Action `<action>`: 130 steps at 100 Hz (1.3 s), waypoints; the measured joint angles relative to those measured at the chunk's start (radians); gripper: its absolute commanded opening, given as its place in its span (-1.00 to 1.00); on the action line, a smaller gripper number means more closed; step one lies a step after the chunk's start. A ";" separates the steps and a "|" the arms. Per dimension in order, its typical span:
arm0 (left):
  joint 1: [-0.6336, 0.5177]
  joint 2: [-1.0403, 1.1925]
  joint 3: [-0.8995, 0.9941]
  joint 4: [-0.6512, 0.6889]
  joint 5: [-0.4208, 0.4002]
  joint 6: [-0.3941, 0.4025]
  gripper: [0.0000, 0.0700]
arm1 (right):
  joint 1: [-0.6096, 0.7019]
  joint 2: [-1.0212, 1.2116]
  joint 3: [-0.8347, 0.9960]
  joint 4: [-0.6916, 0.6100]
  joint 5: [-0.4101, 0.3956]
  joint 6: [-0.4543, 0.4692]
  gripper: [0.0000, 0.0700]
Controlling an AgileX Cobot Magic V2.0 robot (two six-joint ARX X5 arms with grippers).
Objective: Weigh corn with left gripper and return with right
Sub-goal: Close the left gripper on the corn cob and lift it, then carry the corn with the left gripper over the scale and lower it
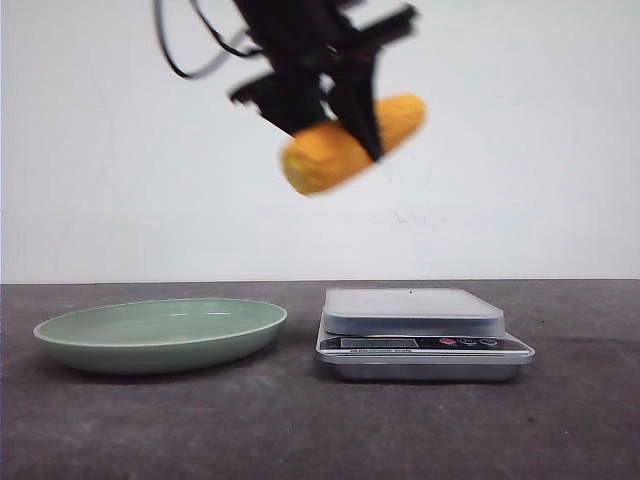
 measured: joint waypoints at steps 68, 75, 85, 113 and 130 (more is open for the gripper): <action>0.000 0.332 0.367 -0.276 -0.010 -0.148 -0.10 | 0.000 0.001 0.000 -0.015 0.000 -0.002 0.78; 0.000 0.341 0.367 -0.280 -0.010 -0.149 -0.10 | 0.000 0.001 0.000 -0.015 0.000 -0.002 0.78; 0.000 0.354 0.367 -0.291 -0.010 -0.149 -0.10 | 0.000 0.001 0.000 -0.015 0.000 -0.002 0.78; 0.000 0.390 0.367 -0.287 -0.009 -0.151 -0.11 | 0.000 0.001 0.000 -0.015 0.000 -0.005 0.78; 0.000 0.406 0.367 -0.285 -0.008 -0.151 -0.10 | 0.000 0.001 0.000 -0.015 0.000 -0.006 0.78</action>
